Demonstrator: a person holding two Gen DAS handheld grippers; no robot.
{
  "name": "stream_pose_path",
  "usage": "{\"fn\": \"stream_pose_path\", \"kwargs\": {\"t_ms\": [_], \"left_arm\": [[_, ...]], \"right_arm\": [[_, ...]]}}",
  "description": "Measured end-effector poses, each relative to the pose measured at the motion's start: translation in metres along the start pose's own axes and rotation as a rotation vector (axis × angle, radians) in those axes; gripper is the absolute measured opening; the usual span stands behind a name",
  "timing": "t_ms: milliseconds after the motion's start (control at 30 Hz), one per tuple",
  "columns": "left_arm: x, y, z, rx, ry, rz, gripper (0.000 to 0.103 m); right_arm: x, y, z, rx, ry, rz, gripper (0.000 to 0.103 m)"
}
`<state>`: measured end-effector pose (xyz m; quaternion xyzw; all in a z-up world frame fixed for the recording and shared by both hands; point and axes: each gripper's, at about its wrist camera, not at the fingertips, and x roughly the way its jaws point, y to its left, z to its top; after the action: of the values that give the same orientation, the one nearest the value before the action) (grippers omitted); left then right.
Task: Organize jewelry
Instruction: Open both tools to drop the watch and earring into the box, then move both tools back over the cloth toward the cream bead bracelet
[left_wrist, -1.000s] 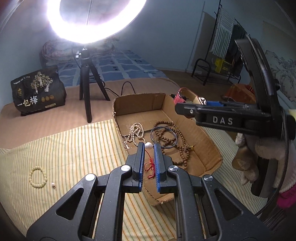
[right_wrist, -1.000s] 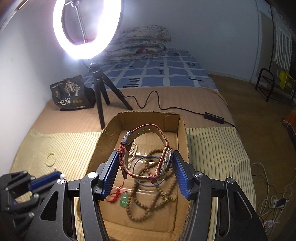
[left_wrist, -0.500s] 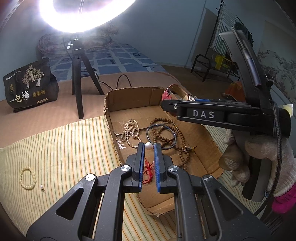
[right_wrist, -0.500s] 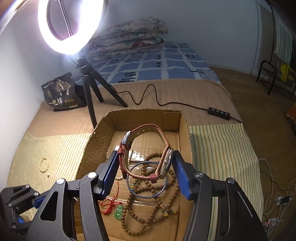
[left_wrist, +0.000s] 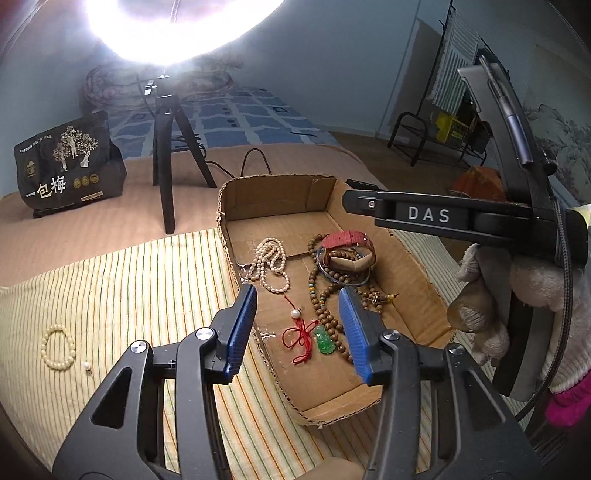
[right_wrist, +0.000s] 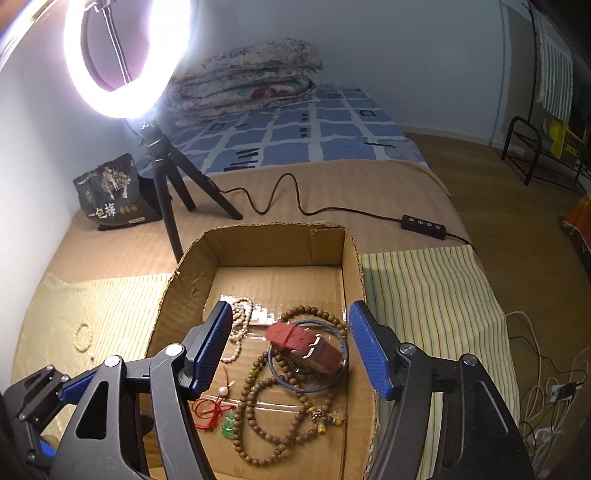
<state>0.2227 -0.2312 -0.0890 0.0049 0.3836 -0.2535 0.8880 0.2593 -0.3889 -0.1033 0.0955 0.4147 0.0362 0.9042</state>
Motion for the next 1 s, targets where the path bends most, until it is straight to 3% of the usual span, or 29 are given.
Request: {"fn": "stream_pose_path", "kwargs": {"t_ms": [667,1000], "left_arm": [[-0.028,0.009,-0.006,0.009,-0.022,0.028,0.047],[-0.057,0.042,-0.012,-0.014,-0.044,0.071,0.047]], "right_arm": [[-0.031,0.006,-0.005,0.015,-0.038,0.004,0.065],[-0.052,0.032,-0.012,0.009,-0.061,0.048,0.066]]}}
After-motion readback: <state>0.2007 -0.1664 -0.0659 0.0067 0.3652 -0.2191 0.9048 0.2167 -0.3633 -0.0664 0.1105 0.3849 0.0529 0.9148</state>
